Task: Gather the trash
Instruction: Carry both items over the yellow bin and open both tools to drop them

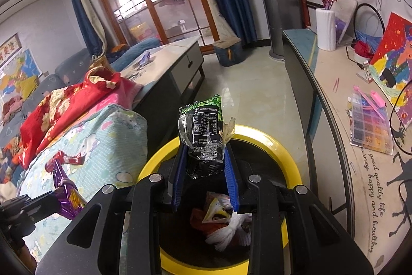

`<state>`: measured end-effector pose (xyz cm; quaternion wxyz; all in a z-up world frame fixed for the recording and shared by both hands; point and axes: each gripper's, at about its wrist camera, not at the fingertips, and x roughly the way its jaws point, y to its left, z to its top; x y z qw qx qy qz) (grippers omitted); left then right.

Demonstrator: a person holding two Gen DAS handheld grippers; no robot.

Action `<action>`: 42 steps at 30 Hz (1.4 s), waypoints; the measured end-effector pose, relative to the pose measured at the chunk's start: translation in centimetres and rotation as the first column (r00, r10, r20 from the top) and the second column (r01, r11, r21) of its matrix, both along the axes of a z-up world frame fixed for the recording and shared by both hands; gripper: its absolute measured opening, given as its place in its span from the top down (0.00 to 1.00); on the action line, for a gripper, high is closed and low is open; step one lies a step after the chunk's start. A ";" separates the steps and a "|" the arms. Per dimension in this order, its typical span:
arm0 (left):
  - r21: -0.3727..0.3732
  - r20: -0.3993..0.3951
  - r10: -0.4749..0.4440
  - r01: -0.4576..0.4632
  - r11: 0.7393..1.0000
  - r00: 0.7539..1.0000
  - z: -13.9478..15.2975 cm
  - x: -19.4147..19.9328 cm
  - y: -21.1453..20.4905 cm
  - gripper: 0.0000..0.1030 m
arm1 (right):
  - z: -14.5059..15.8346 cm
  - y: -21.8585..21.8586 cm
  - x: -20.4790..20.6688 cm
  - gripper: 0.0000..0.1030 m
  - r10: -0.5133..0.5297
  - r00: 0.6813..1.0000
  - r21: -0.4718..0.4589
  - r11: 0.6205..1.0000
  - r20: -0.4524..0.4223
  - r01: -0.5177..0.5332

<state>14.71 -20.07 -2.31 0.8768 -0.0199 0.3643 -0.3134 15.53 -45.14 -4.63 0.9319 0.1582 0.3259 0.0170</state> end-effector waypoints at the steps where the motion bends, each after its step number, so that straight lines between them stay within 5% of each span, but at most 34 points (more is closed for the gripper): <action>1: 0.004 0.000 -0.002 0.002 1.000 1.000 -0.1 0.0 -0.2 0.96 | -0.2 -0.2 0.0 0.74 -0.004 1.000 0.003 1.000 -0.006 0.004; 21: 0.053 -0.053 -0.050 0.053 0.997 0.997 -3.1 2.0 -3.8 0.95 | -3.0 -2.7 0.5 0.69 -0.023 0.996 0.063 0.998 -0.088 0.029; 23: 0.052 -0.050 -0.044 0.046 0.998 0.998 -3.1 2.2 -3.9 0.83 | -3.2 -2.7 0.5 0.63 -0.023 0.995 0.067 0.997 -0.093 0.029; 24: 0.052 -0.049 -0.037 0.040 0.998 0.998 -3.1 2.3 -3.9 0.64 | -3.2 -2.8 0.5 0.62 -0.026 0.995 0.066 0.997 -0.093 0.032; 26: 0.044 -0.038 -0.032 0.033 0.998 0.999 -2.9 2.2 -3.7 0.58 | -3.3 -2.9 0.5 0.50 -0.031 0.995 0.067 0.997 -0.095 0.038; 32: 0.038 0.004 0.001 -0.001 0.999 1.000 -2.2 1.6 -2.7 0.21 | -3.4 -3.2 0.3 0.43 -0.055 0.994 0.068 0.996 -0.093 0.062; 42: 0.062 0.066 0.088 -0.092 0.994 0.994 -1.3 0.6 -0.5 0.14 | -2.0 -2.2 0.0 0.38 -0.038 0.998 0.060 0.997 -0.040 0.040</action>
